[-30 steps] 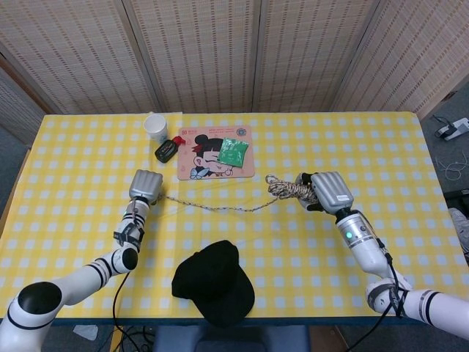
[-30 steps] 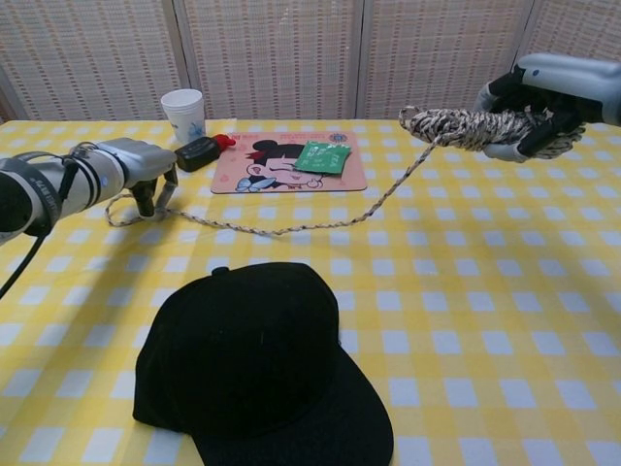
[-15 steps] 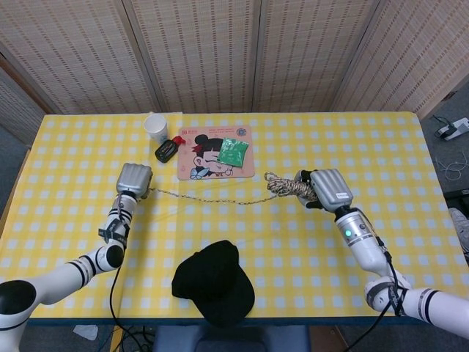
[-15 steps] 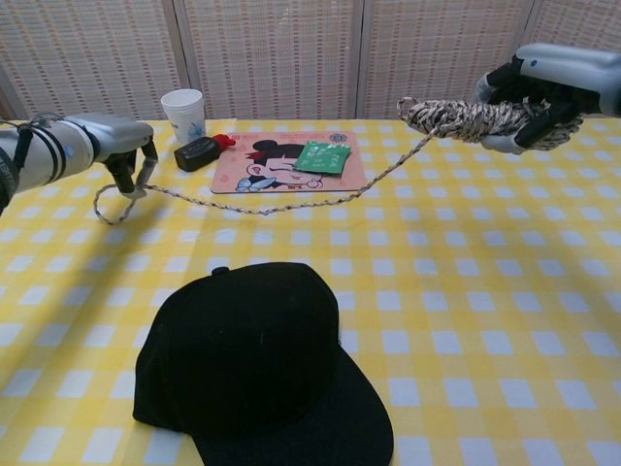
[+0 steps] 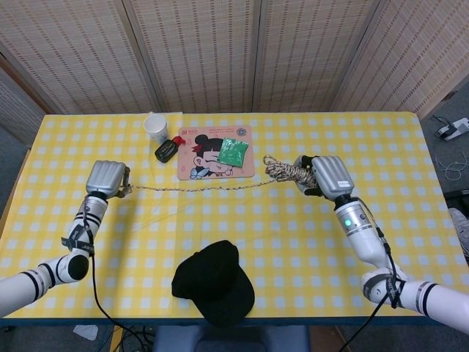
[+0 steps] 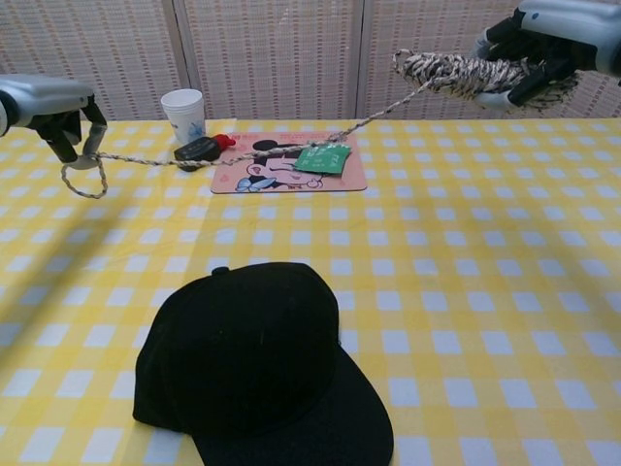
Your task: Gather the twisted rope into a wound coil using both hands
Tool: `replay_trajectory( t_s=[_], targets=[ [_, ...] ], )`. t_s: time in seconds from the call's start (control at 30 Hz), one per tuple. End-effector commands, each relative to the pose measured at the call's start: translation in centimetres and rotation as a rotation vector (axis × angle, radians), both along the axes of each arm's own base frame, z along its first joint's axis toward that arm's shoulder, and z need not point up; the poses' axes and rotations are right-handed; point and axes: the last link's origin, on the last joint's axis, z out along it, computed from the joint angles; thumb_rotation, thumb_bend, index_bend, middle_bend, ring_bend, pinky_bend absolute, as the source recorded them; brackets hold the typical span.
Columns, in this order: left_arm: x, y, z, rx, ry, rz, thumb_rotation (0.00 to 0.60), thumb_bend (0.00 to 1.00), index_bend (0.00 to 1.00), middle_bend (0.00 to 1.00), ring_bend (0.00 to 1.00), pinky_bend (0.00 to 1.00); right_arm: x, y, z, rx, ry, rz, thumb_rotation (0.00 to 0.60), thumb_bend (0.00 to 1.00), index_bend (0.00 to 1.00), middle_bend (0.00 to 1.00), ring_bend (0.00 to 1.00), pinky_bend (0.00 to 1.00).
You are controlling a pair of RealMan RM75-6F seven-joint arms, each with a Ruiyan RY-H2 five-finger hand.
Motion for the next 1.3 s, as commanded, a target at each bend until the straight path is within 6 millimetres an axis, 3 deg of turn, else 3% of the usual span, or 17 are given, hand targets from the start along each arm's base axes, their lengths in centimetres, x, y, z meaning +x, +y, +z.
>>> replay_trajectory(
  t_s=[0.03, 0.4, 0.7, 1.03, 1.3],
  targets=[
    [-0.2, -0.9, 1.3, 0.012, -0.02, -0.019, 0.6, 0.35, 0.82, 1.0, 1.0, 1.0, 0.6, -0.1, 0.0, -0.003, -0.011, 0.009, 0.6, 0.63, 0.82, 0.68, 0.52, 0.61],
    [1.5, -2.3, 5.0, 0.043, -0.151, -0.079, 0.6, 0.35, 0.82, 1.0, 1.0, 1.0, 3.4, -0.2, -1.1, -0.011, -0.045, 0.064, 0.6, 0.63, 0.82, 0.68, 0.52, 0.61],
    [3.9, -3.1, 7.6, 0.067, -0.275, -0.145, 0.6, 0.35, 0.82, 1.0, 1.0, 1.0, 7.5, -1.0, -3.2, -0.028, -0.07, 0.124, 0.6, 0.64, 0.82, 0.68, 0.52, 0.61],
    [7.4, -4.4, 9.5, 0.057, -0.389, -0.217, 0.6, 0.35, 0.82, 1.0, 1.0, 1.0, 13.3, -2.2, -5.8, -0.06, -0.071, 0.205, 0.6, 0.65, 0.82, 0.68, 0.52, 0.61],
    [10.3, -5.0, 10.9, 0.048, -0.475, -0.259, 0.6, 0.35, 0.82, 1.0, 1.0, 1.0, 15.1, -2.3, -8.2, -0.069, -0.032, 0.222, 0.6, 0.66, 0.82, 0.68, 0.52, 0.61]
  ],
)
